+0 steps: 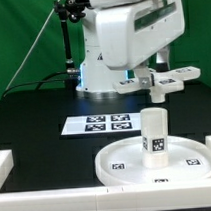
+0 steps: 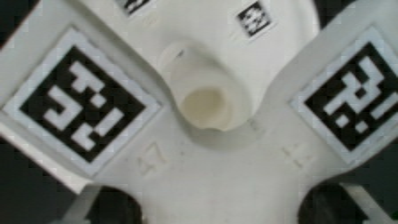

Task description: Assemble round table

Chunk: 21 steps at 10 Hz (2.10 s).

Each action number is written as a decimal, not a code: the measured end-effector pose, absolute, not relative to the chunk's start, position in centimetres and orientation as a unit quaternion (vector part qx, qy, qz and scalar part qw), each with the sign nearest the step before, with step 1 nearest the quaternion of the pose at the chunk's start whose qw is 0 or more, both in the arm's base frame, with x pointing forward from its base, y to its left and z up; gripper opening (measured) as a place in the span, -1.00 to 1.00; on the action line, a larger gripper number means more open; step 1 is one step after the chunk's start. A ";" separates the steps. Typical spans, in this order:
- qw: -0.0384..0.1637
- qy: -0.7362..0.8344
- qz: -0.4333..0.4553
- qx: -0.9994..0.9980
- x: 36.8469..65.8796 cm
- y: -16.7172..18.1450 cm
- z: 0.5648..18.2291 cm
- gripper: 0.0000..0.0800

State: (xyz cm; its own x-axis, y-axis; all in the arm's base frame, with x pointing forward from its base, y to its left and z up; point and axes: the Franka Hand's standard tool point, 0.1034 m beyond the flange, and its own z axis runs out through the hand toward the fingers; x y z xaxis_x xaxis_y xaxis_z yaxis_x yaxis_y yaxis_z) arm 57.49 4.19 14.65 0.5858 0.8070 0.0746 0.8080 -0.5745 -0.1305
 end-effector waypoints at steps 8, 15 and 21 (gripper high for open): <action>0.059 -0.473 -0.019 -0.879 56.4 2.6 12.9 0.10; 0.059 -0.474 -0.014 -0.878 55.3 3.3 12.9 0.10; 0.059 -0.474 -0.015 -0.878 55.3 3.3 12.8 0.10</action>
Offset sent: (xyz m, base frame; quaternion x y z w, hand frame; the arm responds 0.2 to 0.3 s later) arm -0.0037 -0.0111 -0.0097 -0.0599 0.0121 -0.0876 0.9943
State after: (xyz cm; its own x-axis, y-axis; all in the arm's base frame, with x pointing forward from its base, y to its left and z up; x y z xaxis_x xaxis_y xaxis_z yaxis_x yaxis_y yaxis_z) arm 55.34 3.26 12.85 0.5504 0.8309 0.0820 0.8344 -0.5438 -0.0904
